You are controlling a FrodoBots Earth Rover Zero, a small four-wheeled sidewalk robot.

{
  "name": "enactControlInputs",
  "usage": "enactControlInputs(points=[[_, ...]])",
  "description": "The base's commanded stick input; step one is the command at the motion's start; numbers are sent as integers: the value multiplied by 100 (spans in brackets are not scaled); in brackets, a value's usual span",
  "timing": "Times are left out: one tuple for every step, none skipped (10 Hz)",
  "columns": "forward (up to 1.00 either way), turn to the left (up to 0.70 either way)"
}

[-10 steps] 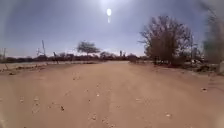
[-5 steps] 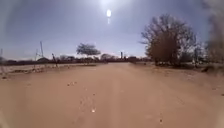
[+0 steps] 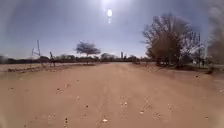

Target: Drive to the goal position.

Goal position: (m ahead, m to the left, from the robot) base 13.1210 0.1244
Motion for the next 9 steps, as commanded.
enactControlInputs(points=[[100, 0], [100, 0], [100, 0], [100, 0], [100, 0], [100, 0], [100, 0], [100, 0], [100, 0]])
